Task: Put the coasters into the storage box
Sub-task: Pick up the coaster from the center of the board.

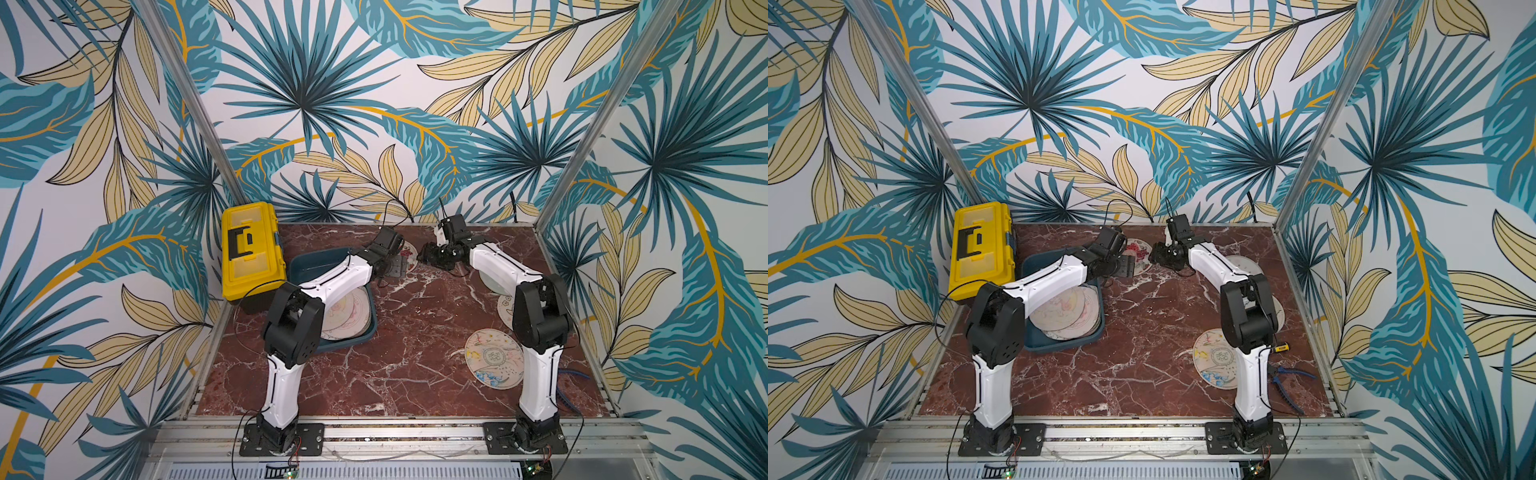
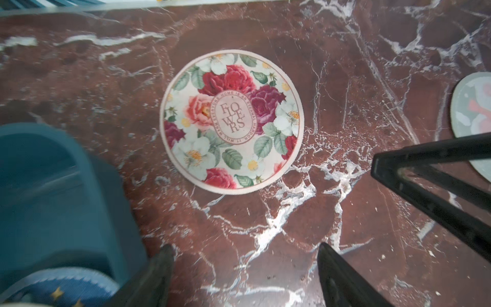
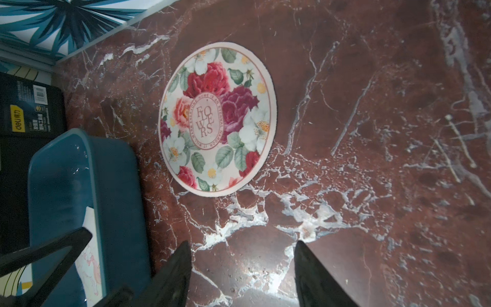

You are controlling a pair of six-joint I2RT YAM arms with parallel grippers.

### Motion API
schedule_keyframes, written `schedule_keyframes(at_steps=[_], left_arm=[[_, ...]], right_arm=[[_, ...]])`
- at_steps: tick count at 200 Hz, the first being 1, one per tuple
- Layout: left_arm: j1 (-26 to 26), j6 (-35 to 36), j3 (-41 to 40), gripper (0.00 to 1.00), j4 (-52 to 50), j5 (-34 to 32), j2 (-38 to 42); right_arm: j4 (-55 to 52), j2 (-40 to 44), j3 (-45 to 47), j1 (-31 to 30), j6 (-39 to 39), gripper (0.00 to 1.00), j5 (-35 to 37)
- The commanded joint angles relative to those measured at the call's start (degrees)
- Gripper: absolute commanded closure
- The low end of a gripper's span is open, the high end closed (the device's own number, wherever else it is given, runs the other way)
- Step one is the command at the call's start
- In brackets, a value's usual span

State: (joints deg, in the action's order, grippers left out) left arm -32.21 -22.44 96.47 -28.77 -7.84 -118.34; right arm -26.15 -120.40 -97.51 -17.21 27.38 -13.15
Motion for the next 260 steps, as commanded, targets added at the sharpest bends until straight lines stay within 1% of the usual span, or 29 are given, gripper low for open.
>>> schedule_keyframes(at_steps=[1, 67, 82, 97, 115, 125, 130, 183, 209, 260], left_arm=[[0.04, 0.06, 5.08, 0.15, 1.62, 1.2, -4.12], [0.04, -2.25, 13.16, 0.15, 1.62, -3.04, -13.12], [0.04, -2.36, 14.61, 0.12, 1.66, -4.18, -14.86], [0.04, -2.29, 16.03, 0.06, 1.57, -5.37, -16.47], [0.04, -2.17, 17.58, 0.02, 1.6, -5.8, -18.02], [-0.01, -1.77, 18.39, 0.02, 1.44, -5.55, -18.06], [0.04, -1.55, 18.76, 0.02, 1.4, -5.4, -20.04], [-0.14, 2.39, 23.65, 0.02, -1.98, -4.56, -24.26], [-0.4, 4.53, 23.68, 0.02, -2.55, -5.17, -24.39], [-0.49, 7.97, 22.41, 0.0, -3.09, -3.3, -22.69]], right_arm=[[1.38, -3.04, -0.63, 0.44, 2.02, 0.38, -0.83], [2.23, -9.63, -6.22, 1.05, 4.34, 0.38, -0.57], [2.62, -9.99, -6.28, 1.06, 4.59, 0.38, -0.58], [2.6, -9.62, -5.99, 1.17, 4.4, 0.38, -0.26], [2.7, -8.59, -4.71, 1.6, 4.14, 0.38, 0.55], [3.28, -7.41, -3.3, 2.09, 4.16, 0.38, 1.0], [3.65, -6.88, -2.42, 2.41, 4.26, 0.38, 1.02], [5.23, -1.35, 4.07, 6.0, 4.11, 0.38, 0.51], [5.14, -0.07, 5.4, 6.4, 3.48, 0.38, 0.15], [4.56, 0.16, 5.88, 6.58, 2.74, 0.38, -0.62]])
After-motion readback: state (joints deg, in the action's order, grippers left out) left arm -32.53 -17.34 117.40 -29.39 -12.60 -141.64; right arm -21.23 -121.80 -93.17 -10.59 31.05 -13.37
